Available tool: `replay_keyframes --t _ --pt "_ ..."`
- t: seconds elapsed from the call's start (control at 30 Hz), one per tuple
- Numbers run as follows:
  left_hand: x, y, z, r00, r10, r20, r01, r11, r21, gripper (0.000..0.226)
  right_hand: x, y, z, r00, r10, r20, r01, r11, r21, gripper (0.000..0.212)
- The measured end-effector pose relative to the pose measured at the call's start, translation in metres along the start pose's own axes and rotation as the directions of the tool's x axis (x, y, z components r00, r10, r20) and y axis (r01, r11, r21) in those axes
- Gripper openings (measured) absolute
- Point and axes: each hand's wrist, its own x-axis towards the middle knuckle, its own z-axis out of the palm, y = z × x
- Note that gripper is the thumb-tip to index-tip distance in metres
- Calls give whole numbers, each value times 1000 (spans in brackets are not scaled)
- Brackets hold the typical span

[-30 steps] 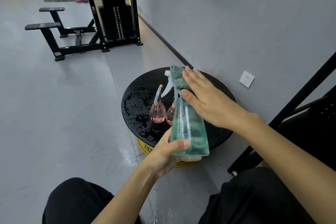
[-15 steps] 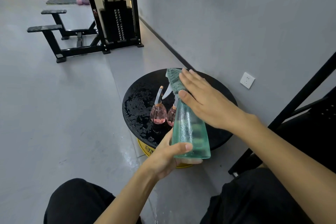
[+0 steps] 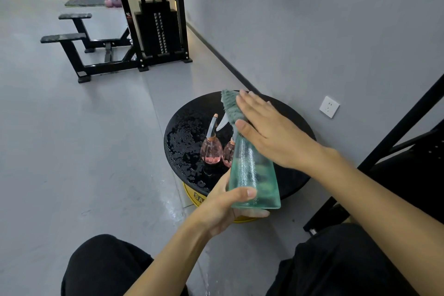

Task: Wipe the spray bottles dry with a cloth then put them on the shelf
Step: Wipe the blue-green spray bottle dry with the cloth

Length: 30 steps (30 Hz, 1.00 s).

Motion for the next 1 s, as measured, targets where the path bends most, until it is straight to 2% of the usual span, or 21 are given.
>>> replay_keyframes --t 0.13,0.4,0.57,0.87,1.0 --pt "1 0 -4 1000 6 -18 -6 1000 25 78 -9 -6 6 997 -66 38 66 998 -8 71" --pt "2 -3 1 1000 -4 5 3 999 48 81 10 -6 -4 999 38 -1 -38 999 -33 78" --pt "1 1 -4 1000 7 -20 -6 999 48 77 -1 -19 6 994 -78 78 89 986 -141 67" --pt "4 -2 -2 1000 -1 -19 2 998 56 82 18 -14 5 1000 24 12 -23 992 -121 63" --pt "1 -5 -8 999 8 -34 -7 1000 15 81 9 -20 13 999 -23 45 29 991 -133 66"
